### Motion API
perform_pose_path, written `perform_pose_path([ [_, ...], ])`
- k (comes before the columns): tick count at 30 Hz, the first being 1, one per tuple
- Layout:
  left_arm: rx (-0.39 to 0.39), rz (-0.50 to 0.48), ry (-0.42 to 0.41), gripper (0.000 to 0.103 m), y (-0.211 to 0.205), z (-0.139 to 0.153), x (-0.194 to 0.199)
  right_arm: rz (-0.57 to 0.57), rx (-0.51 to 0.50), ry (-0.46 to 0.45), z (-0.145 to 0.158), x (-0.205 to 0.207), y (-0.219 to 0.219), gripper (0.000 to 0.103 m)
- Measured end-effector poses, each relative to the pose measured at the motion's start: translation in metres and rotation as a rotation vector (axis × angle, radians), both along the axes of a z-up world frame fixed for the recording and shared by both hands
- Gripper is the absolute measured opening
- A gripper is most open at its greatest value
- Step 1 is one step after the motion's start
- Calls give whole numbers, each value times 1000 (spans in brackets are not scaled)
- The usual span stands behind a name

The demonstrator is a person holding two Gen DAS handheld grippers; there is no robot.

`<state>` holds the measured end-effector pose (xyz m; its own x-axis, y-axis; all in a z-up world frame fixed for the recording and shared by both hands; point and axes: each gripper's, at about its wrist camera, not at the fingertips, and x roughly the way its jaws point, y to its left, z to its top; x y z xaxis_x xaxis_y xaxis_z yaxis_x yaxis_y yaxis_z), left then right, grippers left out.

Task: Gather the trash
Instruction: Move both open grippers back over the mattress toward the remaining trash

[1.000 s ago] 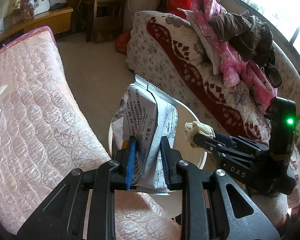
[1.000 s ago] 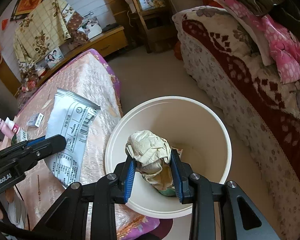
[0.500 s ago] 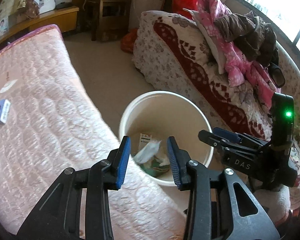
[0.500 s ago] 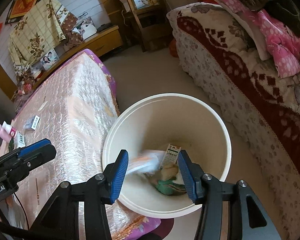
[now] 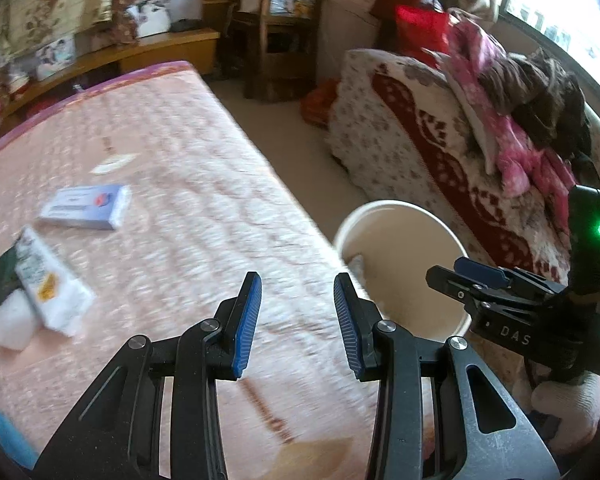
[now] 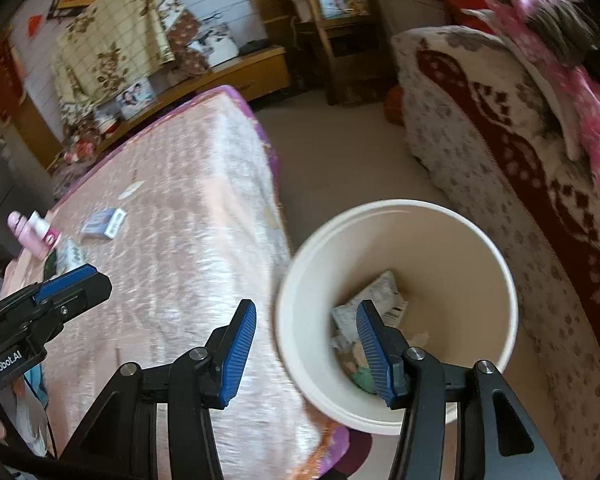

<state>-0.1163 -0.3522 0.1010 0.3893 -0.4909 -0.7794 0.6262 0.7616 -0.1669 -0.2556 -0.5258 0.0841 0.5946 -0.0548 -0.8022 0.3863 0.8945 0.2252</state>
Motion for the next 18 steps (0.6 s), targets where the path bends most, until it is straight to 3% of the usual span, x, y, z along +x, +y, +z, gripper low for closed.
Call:
perform_pose_path([
  [6, 17, 104, -5, 35, 60, 5, 19, 93, 3, -7, 4, 25, 42, 58],
  [18, 78, 303, 28, 35, 217, 12, 47, 307, 33, 18, -6, 78, 137, 59],
])
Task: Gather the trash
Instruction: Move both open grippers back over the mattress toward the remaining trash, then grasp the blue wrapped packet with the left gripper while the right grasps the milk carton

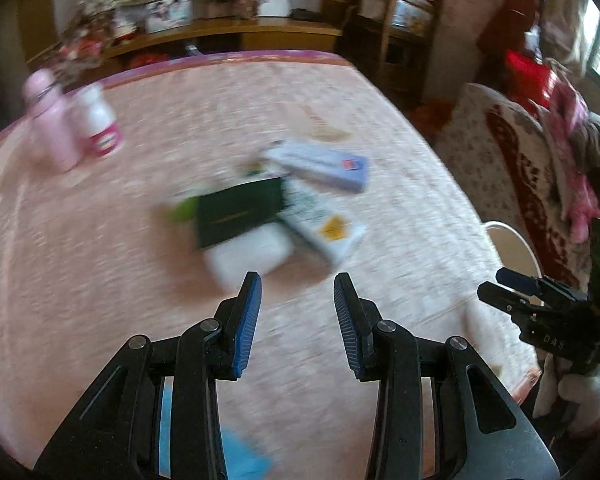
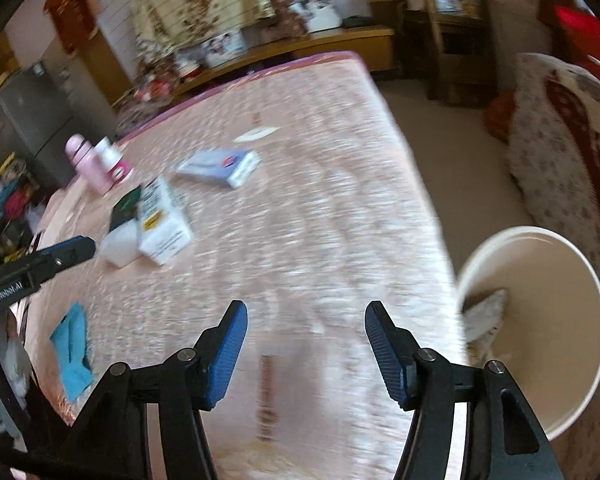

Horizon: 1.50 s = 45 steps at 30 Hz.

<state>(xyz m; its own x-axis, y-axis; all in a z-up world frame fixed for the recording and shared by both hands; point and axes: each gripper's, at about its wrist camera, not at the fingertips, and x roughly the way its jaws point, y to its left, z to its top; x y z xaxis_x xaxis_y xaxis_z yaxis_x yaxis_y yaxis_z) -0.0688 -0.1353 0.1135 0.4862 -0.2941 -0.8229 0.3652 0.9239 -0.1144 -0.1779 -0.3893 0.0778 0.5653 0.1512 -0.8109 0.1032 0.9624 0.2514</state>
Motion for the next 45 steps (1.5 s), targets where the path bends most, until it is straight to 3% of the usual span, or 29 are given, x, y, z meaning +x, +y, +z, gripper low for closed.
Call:
perform_pose_path([
  [10, 53, 78, 92, 35, 102, -4, -54, 174, -7, 18, -13, 41, 79, 60],
  [18, 59, 111, 247, 35, 127, -39, -84, 230, -22, 23, -14, 58, 107, 64],
  [23, 78, 152, 290, 35, 130, -64, -72, 266, -66, -7, -9, 81, 120, 71],
  [28, 50, 163, 250, 35, 129, -65, -43, 303, -152, -4, -14, 114, 132, 71],
  [31, 33, 174, 224, 35, 129, -64, -20, 314, -138, 4, -20, 131, 135, 71],
  [32, 16, 176, 222, 35, 129, -63, -16, 307, -132, 0, -20, 132, 133, 66],
  [33, 2, 180, 218, 35, 130, -62, -12, 298, -110, -9, -20, 133, 131, 56],
  [40, -88, 196, 206, 37, 135, -40, -9, 268, -109, 17, -11, 90, 110, 55],
  [42, -108, 185, 194, 55, 136, -35, -12, 262, -114, 35, -11, 68, 103, 55],
  [45, -123, 148, 171, 59, 125, -30, -21, 268, -91, 50, -11, 42, 96, 56],
])
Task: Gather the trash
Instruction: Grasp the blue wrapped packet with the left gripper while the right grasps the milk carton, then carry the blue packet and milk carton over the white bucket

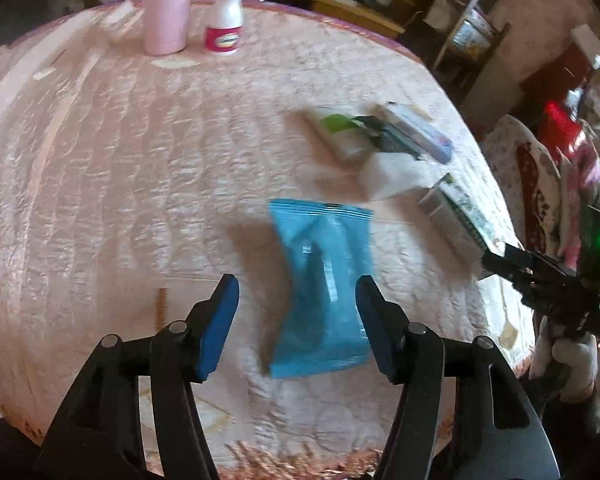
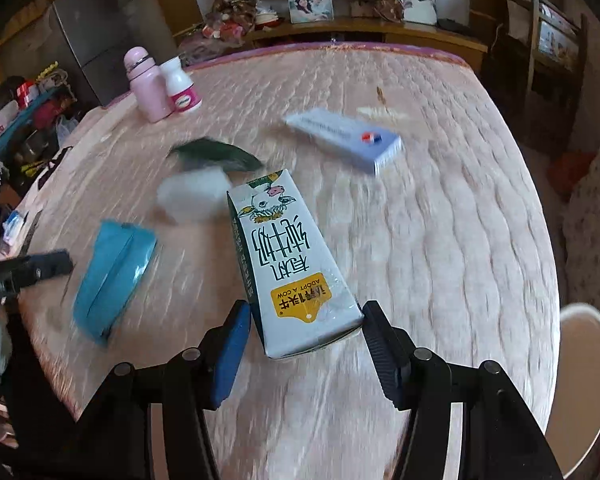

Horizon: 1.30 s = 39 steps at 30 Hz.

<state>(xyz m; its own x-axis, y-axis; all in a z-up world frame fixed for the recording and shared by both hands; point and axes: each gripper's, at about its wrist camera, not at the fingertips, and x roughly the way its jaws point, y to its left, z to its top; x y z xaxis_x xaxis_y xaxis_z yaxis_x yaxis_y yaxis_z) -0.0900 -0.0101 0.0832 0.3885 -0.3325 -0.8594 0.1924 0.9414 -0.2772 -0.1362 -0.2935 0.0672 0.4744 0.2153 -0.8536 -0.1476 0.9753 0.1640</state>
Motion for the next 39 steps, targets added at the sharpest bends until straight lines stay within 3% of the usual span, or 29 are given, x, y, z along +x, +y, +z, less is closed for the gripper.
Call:
perform_pose_path([
  [2, 36, -24, -8, 59, -14, -2, -1, 2, 9, -5, 1, -6, 0, 60],
  [5, 75, -43, -10, 59, -34, -12, 1, -4, -19, -30, 2, -3, 5, 82],
  [10, 172, -53, -35, 59, -61, -29, 5, 17, -40, -24, -2, 12, 21, 82],
  [14, 169, -44, -39, 59, -64, -37, 9, 40, -102, -35, -8, 23, 33, 82],
  [16, 154, -40, -39, 58, -64, -38, 11, 37, -106, -43, -11, 27, 34, 77],
  [17, 142, -34, -35, 54, -63, -37, 12, 32, -97, -46, -12, 28, 32, 62],
  [18, 127, -32, -31, 50, -62, -36, 12, 31, -81, -42, -13, 28, 30, 56],
  [24, 81, -88, -70, 45, -80, -15, -1, 1, -42, -77, 0, 9, 15, 56],
  [34, 50, -196, -146, 45, -146, 11, -11, -105, -46, -147, 37, -31, -38, 51],
  [39, 51, -237, -160, 45, -175, 14, -14, -155, -56, -129, 33, -41, -63, 51],
])
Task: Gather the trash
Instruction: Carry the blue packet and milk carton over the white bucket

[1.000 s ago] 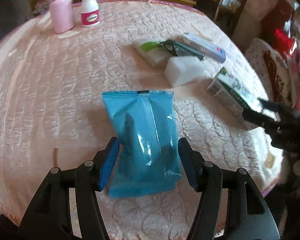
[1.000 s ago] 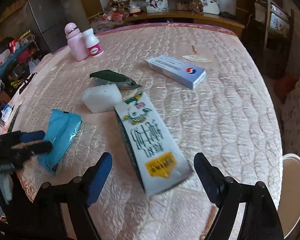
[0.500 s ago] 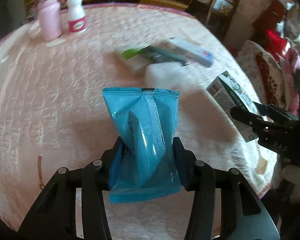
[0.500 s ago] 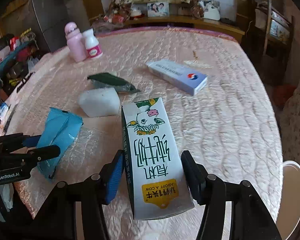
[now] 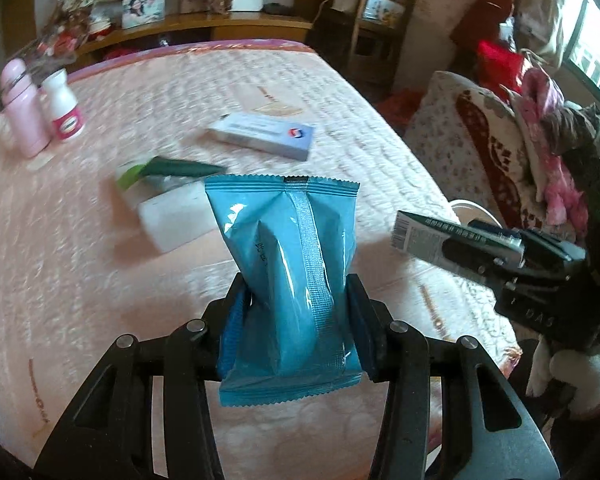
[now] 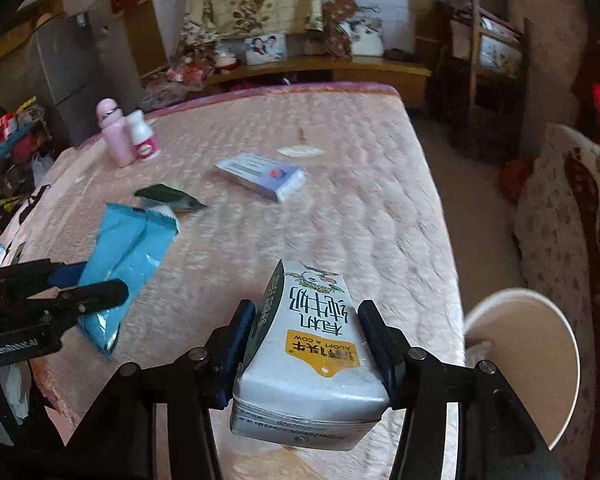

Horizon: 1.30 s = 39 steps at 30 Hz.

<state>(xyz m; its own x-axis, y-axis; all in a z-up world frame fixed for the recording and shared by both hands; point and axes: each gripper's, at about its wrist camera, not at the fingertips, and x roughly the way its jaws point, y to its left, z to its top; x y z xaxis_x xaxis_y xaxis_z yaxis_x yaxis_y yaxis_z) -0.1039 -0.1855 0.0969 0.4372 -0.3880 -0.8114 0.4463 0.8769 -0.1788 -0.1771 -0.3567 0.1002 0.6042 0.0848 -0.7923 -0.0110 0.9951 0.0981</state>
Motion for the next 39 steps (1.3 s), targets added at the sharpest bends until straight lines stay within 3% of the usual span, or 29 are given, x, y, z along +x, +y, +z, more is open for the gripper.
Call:
perform_pose_path([
  [4, 19, -20, -12, 45, -13, 0, -3, 7, 21, 30, -5, -7, -8, 51],
  [10, 36, -24, -11, 45, -17, -3, -3, 63, -21, 169, -28, -10, -5, 51],
  [13, 44, -28, -9, 45, -21, -6, -5, 44, 10, 180, -37, -10, -12, 53],
  [19, 48, -50, -14, 45, -36, -5, -8, -4, 32, 132, -38, -11, -22, 53],
  [23, 35, -76, -23, 45, -54, 0, -9, -38, 30, 80, -23, -23, -36, 53],
  [39, -16, -271, -56, 45, -178, 14, -28, -276, 14, 24, 5, -79, -138, 53],
])
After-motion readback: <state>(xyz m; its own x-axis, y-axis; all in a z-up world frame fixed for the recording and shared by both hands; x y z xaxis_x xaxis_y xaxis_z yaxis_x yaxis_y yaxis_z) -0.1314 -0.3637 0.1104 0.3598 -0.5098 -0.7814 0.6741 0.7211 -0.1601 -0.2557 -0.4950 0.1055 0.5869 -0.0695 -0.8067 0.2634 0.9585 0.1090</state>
